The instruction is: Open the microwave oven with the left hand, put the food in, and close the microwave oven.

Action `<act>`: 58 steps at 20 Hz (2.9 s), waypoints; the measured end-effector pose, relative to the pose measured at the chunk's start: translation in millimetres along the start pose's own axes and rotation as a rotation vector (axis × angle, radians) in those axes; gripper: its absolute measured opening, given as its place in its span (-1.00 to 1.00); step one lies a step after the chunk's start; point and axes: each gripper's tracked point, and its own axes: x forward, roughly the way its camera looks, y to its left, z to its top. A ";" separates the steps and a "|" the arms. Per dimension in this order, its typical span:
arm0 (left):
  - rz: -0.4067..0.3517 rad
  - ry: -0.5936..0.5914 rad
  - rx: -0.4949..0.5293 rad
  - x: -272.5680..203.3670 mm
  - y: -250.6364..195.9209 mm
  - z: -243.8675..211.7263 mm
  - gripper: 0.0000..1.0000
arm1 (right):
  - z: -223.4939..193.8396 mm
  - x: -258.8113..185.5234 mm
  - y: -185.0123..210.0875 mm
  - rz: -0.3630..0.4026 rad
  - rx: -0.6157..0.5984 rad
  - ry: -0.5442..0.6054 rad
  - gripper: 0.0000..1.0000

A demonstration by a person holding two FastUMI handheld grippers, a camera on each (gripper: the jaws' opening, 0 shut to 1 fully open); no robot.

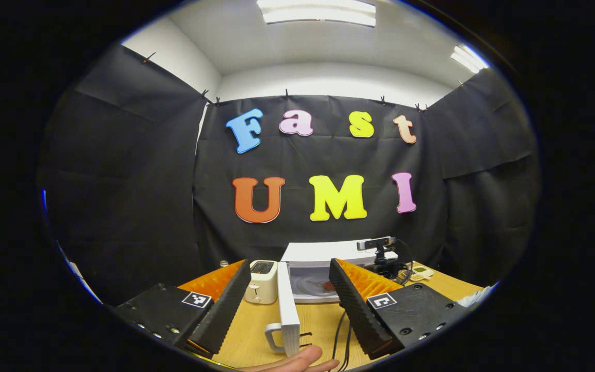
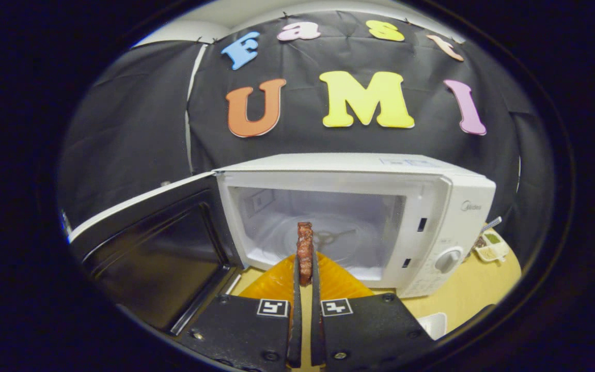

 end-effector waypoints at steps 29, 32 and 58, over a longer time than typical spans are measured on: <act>0.007 0.088 -0.075 12.9 36.6 -49.0 0.87 | -37.3 139.2 -23.3 -0.320 0.416 0.066 -0.60; 0.007 0.097 -0.076 12.2 36.2 -54.3 0.87 | -38.3 133.0 -25.3 -0.329 0.390 0.080 0.48; 0.109 0.106 -0.123 -25.8 73.3 -99.0 0.87 | 45.0 -107.1 -59.0 -0.200 0.274 -0.164 0.96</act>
